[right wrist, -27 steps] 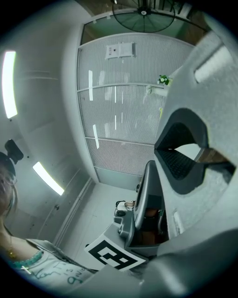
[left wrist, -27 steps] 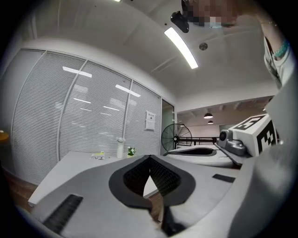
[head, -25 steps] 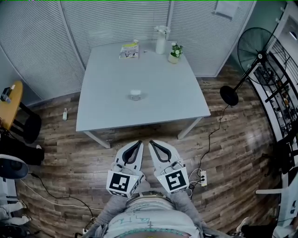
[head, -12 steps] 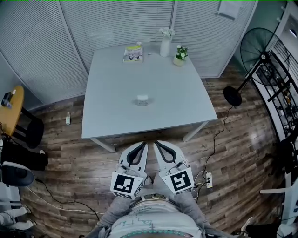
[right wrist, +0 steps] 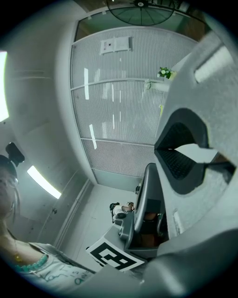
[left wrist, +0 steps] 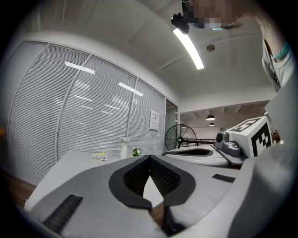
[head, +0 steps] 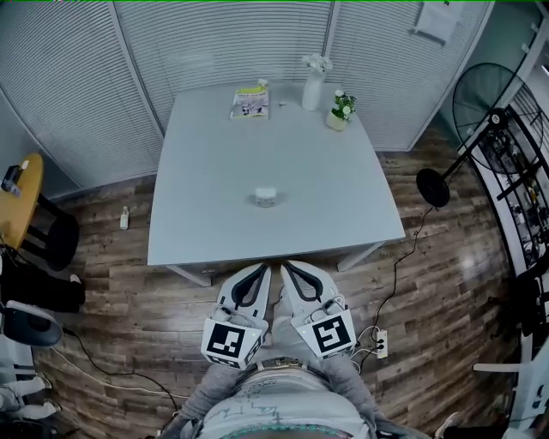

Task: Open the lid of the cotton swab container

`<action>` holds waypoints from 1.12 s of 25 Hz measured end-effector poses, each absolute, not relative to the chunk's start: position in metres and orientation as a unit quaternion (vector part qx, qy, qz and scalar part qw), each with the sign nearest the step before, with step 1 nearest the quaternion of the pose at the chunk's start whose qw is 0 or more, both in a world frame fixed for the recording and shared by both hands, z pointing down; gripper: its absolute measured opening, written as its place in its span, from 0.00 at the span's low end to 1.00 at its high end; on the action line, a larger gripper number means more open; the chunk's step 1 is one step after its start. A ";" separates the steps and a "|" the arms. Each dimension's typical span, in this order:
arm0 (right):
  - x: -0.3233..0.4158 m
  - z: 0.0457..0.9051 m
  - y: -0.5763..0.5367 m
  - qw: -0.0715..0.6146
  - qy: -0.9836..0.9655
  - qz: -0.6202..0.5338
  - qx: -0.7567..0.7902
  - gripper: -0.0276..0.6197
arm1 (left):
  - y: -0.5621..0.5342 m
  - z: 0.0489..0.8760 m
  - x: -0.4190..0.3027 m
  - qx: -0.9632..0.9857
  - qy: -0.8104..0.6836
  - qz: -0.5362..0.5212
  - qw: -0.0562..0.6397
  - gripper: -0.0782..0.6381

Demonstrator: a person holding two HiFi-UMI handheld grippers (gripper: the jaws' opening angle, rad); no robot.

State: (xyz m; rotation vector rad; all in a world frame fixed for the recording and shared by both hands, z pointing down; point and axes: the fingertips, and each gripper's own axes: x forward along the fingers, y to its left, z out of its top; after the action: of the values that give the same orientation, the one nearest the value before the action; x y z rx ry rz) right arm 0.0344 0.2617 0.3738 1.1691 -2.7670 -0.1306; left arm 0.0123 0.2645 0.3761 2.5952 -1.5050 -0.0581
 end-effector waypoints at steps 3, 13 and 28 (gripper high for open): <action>0.032 0.373 0.227 0.062 -0.922 -0.040 0.380 0.05 | 0.230 0.375 0.013 0.859 -0.507 -0.018 0.070 0.11; 0.029 0.370 0.123 0.064 -0.932 -0.034 0.354 0.05 | 0.124 0.372 0.017 0.851 -0.520 -0.009 0.071 0.11; 0.039 0.376 0.026 0.053 -0.949 -0.030 0.309 0.05 | 0.028 0.371 0.022 0.833 -0.549 -0.016 0.059 0.11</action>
State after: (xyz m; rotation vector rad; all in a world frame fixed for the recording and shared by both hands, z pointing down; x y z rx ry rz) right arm 0.0391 0.0257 0.3758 0.9391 -2.8841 -0.0922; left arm 0.0220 0.0280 0.3711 2.5240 -1.6632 -0.0480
